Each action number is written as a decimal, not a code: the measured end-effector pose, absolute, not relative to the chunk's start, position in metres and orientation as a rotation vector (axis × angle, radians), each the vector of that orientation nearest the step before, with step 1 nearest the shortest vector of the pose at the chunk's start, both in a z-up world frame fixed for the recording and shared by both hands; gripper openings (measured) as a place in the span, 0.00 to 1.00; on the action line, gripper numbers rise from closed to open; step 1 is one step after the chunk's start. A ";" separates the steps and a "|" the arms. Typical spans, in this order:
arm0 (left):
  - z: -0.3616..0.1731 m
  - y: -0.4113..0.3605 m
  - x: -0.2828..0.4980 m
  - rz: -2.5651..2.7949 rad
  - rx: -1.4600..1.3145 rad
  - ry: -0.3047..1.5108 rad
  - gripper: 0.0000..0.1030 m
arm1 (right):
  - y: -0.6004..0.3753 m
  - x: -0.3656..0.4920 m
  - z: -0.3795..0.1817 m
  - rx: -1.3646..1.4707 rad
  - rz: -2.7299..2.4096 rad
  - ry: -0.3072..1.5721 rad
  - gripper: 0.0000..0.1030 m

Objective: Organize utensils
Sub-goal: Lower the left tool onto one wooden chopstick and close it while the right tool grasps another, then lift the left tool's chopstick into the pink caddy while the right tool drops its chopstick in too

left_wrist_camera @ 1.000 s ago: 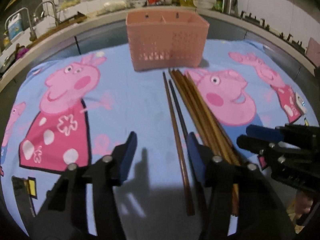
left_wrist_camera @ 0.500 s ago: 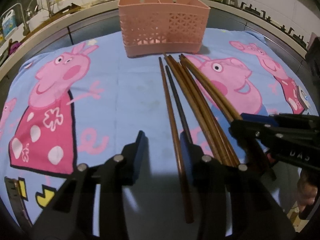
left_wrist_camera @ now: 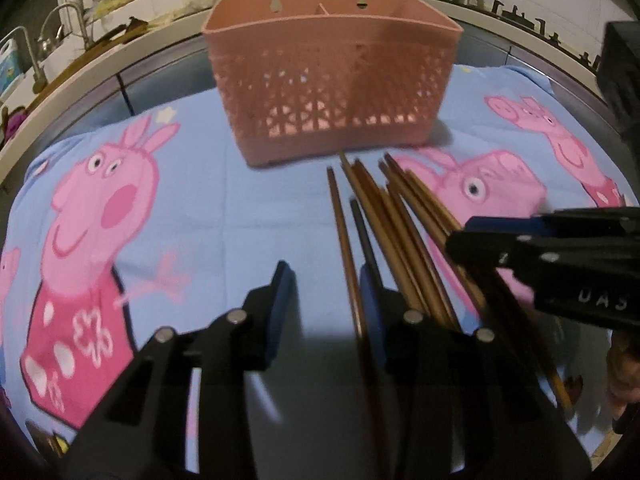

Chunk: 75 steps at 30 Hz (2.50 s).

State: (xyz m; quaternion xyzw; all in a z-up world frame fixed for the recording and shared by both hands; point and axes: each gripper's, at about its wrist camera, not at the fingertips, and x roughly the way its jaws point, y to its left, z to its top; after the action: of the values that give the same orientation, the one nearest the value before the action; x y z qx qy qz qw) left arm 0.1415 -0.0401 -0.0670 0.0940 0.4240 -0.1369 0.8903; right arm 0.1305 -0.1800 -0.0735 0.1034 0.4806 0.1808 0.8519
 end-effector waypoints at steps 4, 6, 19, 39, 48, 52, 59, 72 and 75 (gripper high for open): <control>-0.066 -0.045 0.158 -0.304 0.187 0.872 0.15 | -0.188 0.148 -0.073 0.286 0.420 1.048 0.00; -0.066 -0.045 0.163 -0.320 0.178 0.875 0.08 | -0.194 0.150 -0.071 0.301 0.424 1.049 0.00; -0.066 -0.043 0.165 -0.310 0.196 0.857 0.07 | -0.181 0.152 -0.069 0.124 0.397 1.030 0.00; -0.066 -0.030 0.172 -0.348 0.136 0.871 0.06 | -0.162 0.164 -0.068 0.050 0.405 1.015 0.00; -0.029 -0.008 0.146 -0.434 0.018 0.822 0.05 | -0.169 0.121 -0.029 0.060 0.452 0.835 0.00; 0.012 0.000 0.126 -0.475 -0.024 0.736 0.05 | -0.177 0.089 0.005 0.087 0.495 0.671 0.00; 0.099 0.015 0.100 -0.503 -0.098 0.535 0.05 | -0.200 0.063 0.075 0.168 0.508 0.399 0.00; 0.209 0.002 0.170 -0.374 -0.033 0.276 0.05 | -0.185 0.154 0.187 0.152 0.491 0.204 0.00; 0.188 -0.006 0.203 -0.354 -0.003 0.323 0.05 | -0.172 0.176 0.181 0.107 0.465 0.195 0.00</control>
State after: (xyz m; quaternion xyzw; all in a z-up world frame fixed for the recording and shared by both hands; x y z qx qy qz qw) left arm 0.2026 -0.0063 0.1883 -0.0015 0.1602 -0.1751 0.9714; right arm 0.1765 -0.1721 0.1809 0.0531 0.0962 0.2297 0.9670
